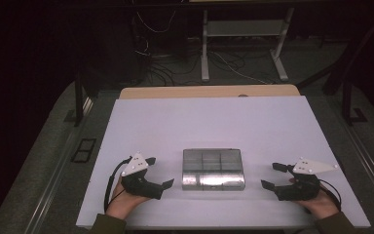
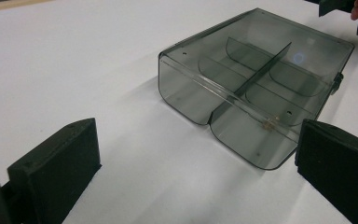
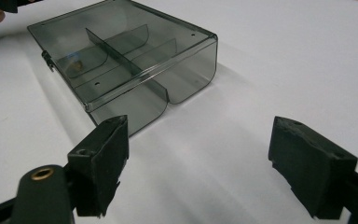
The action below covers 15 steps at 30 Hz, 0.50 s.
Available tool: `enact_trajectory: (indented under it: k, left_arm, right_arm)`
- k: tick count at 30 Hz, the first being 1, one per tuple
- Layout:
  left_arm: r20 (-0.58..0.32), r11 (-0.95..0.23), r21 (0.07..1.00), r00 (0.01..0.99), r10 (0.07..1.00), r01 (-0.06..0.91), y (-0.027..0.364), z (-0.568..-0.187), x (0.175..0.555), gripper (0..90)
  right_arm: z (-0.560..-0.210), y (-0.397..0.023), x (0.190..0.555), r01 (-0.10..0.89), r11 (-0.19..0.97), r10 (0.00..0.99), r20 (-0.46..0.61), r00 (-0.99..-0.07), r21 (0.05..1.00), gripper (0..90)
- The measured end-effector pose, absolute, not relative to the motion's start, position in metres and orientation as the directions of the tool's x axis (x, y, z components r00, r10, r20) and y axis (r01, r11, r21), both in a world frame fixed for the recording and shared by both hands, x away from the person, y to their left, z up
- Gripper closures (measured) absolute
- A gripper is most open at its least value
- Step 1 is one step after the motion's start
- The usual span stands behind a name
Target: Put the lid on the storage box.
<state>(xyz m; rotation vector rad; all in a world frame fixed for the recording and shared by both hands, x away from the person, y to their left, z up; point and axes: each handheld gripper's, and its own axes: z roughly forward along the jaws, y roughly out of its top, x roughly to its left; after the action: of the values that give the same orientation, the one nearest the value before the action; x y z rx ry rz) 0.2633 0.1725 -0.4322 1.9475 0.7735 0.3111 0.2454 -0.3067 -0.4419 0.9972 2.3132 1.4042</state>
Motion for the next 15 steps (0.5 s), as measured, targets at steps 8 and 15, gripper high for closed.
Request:
enact_trajectory:
  k: [8, 15]
  left_arm:
    - [-0.106, -0.335, 0.856, 0.768, 0.631, 0.394, 0.1716, -0.4335, 0.2639, 0.0]
    - [-0.108, -0.334, 0.856, 0.768, 0.631, 0.395, 0.1714, -0.4329, 0.2637, 0.0]
  right_arm:
    - [-0.4426, -0.3061, 0.2459, 0.421, 0.298, 0.667, 0.129, -0.734, 0.857, 19.8]
    - [-0.4427, -0.3055, 0.2458, 0.422, 0.298, 0.664, 0.132, -0.736, 0.856, 19.8]
